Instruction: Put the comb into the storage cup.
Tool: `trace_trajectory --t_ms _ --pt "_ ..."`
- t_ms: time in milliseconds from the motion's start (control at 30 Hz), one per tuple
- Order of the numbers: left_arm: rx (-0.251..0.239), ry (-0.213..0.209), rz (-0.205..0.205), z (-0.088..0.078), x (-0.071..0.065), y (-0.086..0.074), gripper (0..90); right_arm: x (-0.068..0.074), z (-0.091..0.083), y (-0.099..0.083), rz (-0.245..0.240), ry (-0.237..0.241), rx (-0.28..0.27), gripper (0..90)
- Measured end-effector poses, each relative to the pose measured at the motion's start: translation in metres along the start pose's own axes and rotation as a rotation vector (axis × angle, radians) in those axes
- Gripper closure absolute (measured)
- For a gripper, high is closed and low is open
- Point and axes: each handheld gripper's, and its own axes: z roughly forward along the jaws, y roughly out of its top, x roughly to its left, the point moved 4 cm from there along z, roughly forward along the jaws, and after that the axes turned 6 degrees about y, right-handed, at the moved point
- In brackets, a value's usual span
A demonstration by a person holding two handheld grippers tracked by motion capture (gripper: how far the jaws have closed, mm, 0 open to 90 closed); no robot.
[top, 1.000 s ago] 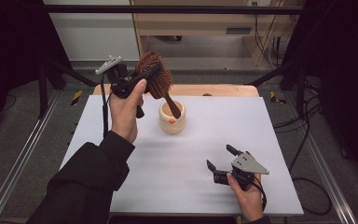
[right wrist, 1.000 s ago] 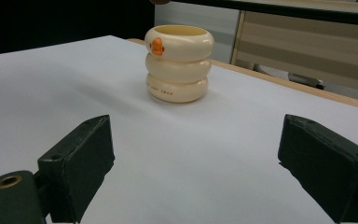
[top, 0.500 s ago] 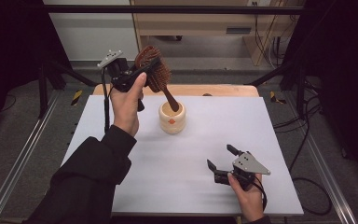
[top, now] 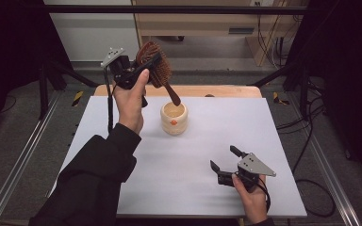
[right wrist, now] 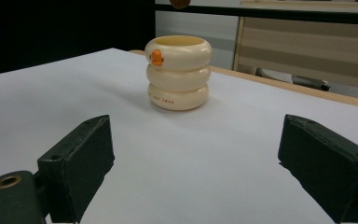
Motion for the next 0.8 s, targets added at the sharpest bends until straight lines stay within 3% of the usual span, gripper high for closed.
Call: trace_trajectory --t_ms 800 --pt "-0.021 0.05 0.035 0.009 0.012 -0.007 48.9 0.0 -0.002 0.0 0.012 -0.001 -0.013 10.0"
